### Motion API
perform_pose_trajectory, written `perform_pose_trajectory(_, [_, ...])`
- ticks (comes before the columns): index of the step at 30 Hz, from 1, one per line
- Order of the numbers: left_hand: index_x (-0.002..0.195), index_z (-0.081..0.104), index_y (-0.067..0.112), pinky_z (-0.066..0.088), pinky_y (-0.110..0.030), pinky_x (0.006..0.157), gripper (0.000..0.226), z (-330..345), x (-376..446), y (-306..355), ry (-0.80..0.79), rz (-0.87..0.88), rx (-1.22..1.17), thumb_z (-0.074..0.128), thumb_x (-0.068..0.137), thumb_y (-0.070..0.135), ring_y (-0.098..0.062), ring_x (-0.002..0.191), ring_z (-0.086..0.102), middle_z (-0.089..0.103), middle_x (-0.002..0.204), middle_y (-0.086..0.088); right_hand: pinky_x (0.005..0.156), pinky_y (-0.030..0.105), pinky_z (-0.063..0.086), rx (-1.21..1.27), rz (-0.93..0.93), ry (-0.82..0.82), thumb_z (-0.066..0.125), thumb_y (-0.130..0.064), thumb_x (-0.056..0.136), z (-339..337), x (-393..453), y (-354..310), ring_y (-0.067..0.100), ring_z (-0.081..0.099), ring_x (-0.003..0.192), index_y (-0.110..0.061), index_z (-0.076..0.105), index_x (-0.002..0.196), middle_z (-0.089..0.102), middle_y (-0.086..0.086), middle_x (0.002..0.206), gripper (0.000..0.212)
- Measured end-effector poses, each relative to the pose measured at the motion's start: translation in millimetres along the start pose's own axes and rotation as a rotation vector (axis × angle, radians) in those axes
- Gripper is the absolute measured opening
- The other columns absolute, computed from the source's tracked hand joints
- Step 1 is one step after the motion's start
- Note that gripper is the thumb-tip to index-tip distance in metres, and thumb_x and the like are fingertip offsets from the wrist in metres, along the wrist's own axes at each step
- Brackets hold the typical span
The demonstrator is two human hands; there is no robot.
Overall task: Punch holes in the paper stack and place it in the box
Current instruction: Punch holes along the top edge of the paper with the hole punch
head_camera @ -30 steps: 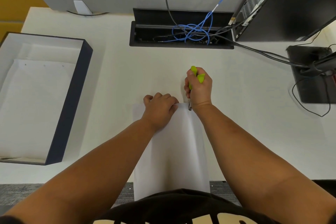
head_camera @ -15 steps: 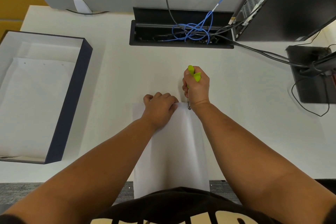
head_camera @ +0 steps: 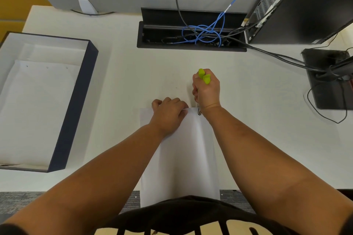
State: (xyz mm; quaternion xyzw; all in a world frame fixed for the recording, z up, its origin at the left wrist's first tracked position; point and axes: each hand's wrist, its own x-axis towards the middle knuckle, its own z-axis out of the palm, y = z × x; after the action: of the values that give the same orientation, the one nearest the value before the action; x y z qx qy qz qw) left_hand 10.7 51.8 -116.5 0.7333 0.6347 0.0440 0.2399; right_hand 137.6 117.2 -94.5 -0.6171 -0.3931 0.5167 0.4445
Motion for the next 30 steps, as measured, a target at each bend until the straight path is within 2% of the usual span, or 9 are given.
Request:
perform_pose_trajectory(5, [0.109,0.062,0.032,0.023,-0.042,0.092,0.027,-0.6,0.7,0.4,0.003,-0.006,-0.004,0.037,0.099,0.034,-0.017,0.102,0.051,0.06,0.104,0.01,0.042,0.023,0.036,0.011,0.04,-0.054,0.058,-0.021,0.09,-3.9,-1.4,-3.7,0.018,0.047,0.054,-0.018,0.059,0.091,0.059,0.008,0.07,0.003])
perform_pose_trajectory(8, [0.108,0.062,0.031,0.023,-0.041,0.091,0.027,-1.0,0.9,1.4,0.011,-0.007,-0.008,0.038,0.098,0.033,-0.017,0.1,0.051,0.061,0.102,0.01,0.041,0.024,0.035,0.07,0.039,-0.064,0.058,-0.018,0.089,-7.5,-1.9,-4.3,0.017,0.047,0.053,-0.016,0.059,0.101,0.062,0.008,0.072,0.012])
perform_pose_trajectory(13, [0.108,0.061,0.03,0.024,-0.041,0.091,0.027,-2.8,0.3,2.6,0.007,-0.014,-0.013,0.037,0.096,0.033,-0.017,0.098,0.051,0.06,0.1,0.01,0.042,0.023,0.034,0.113,0.037,-0.055,0.056,-0.018,0.089,-9.9,-4.7,-5.3,0.017,0.046,0.051,-0.017,0.059,0.1,0.061,0.007,0.07,0.012])
perform_pose_trajectory(19, [0.111,0.059,0.036,0.026,-0.042,0.089,0.032,0.4,1.2,5.5,0.016,-0.022,0.02,0.036,0.095,0.051,-0.017,0.1,0.052,0.061,0.103,0.011,0.041,0.022,0.033,0.138,0.019,-0.031,0.054,-0.016,0.094,-9.2,-8.8,-5.4,0.015,0.044,0.049,-0.015,0.058,0.102,0.057,0.008,0.068,0.009])
perform_pose_trajectory(24, [0.109,0.061,0.039,0.028,-0.045,0.09,0.03,2.7,4.0,13.3,0.03,-0.051,0.046,0.038,0.095,0.053,-0.018,0.1,0.051,0.061,0.099,0.01,0.042,0.024,0.034,0.157,0.023,-0.062,0.055,-0.019,0.091,-6.1,-11.2,-6.4,0.017,0.045,0.05,-0.016,0.059,0.101,0.058,0.009,0.068,0.011])
perform_pose_trajectory(27, [0.106,0.063,0.038,0.029,-0.045,0.09,0.029,5.3,4.8,15.0,0.048,-0.078,0.039,0.039,0.096,0.051,-0.019,0.097,0.05,0.061,0.093,0.011,0.042,0.025,0.04,0.188,0.028,-0.117,0.054,-0.024,0.089,-6.4,-11.7,-7.5,0.021,0.049,0.053,-0.011,0.059,0.108,0.062,0.014,0.075,0.024])
perform_pose_trajectory(30, [0.104,0.064,0.037,0.029,-0.046,0.09,0.028,5.3,4.9,16.4,0.066,-0.085,0.031,0.04,0.096,0.049,-0.019,0.097,0.05,0.061,0.092,0.011,0.048,0.031,0.051,0.22,0.041,-0.156,0.053,-0.02,0.097,-8.9,-11.1,-7.8,0.027,0.058,0.062,-0.005,0.057,0.118,0.066,0.021,0.087,0.026])
